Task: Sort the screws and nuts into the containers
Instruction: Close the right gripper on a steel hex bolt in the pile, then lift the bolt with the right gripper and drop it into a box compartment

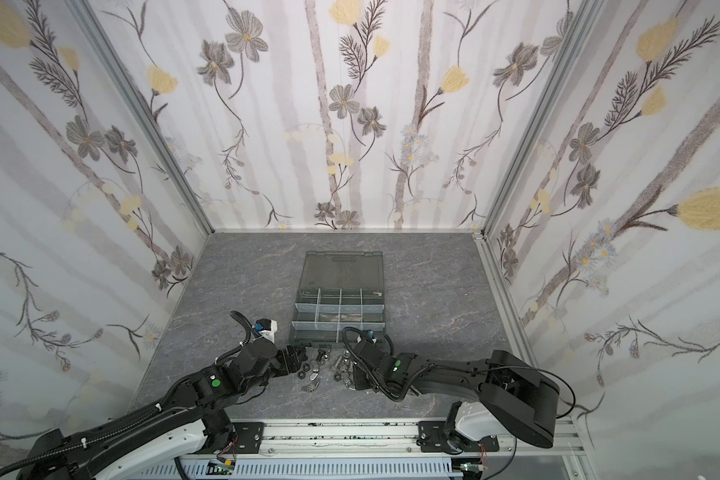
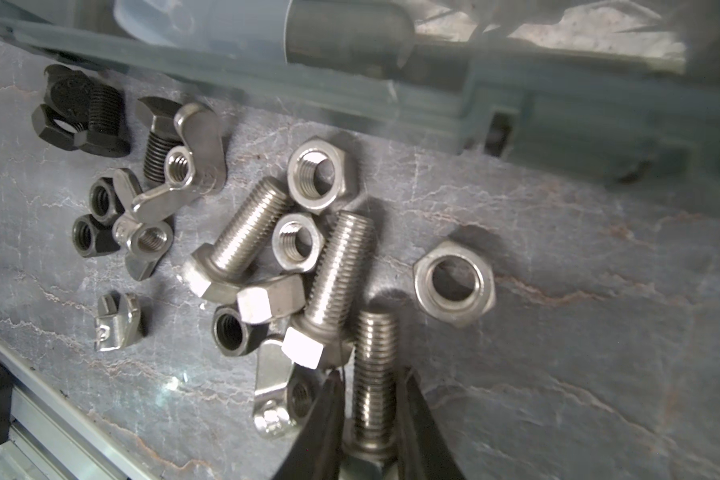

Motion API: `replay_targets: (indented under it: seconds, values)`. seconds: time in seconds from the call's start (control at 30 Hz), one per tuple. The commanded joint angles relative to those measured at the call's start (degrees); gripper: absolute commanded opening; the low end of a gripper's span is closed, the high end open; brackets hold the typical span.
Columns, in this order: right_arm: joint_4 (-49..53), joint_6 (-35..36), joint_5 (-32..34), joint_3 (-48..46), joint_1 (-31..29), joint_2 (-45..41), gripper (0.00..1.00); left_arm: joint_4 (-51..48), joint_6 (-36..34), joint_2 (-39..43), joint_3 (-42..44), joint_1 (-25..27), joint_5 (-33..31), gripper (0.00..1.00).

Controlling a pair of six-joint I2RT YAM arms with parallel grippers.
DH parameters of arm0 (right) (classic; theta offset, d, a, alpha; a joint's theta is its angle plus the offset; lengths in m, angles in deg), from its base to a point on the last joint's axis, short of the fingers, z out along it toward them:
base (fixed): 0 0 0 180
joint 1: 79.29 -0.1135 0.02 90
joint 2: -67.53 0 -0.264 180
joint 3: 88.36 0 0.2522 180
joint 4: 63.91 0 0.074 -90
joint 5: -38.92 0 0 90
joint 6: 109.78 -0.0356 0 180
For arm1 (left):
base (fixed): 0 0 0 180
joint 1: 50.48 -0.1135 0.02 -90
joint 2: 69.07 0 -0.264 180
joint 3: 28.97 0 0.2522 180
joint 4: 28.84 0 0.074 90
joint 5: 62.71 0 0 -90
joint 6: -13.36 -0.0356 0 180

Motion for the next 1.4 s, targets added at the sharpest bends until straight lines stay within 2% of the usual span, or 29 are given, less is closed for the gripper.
replay_targets:
  seconds: [0.0,0.37,0.57,0.63,0.93,1.2,1.37]
  values:
    - [1.2,0.5,0.3,0.6,0.1,1.4,0.23,0.0,-0.3,-0.1,-0.1,0.0,-0.6,0.83]
    - [7.7,4.3,3.5,4.9,0.1,6.1,0.2,0.0,-0.4,-1.7,-0.7,0.0,-0.6,0.84]
    - [10.2,6.3,4.6,6.6,0.1,7.4,0.15,0.0,-0.5,-1.6,-0.7,0.1,-0.6,0.84]
    - [10.1,6.4,4.5,6.8,0.1,7.0,0.12,0.0,-0.6,-1.6,-0.6,0.0,-0.6,0.84]
    - [10.7,6.6,4.9,7.1,0.6,1.1,0.11,-0.1,-0.2,-1.3,-0.2,0.0,-0.6,0.84]
    - [13.0,10.6,6.4,11.0,6.3,-6.9,0.11,0.0,-0.1,-1.0,-0.3,0.0,-0.4,0.85]
    - [12.9,15.6,6.9,16.2,11.7,-6.5,0.11,0.0,0.0,-1.0,-0.3,0.0,-0.2,0.85]
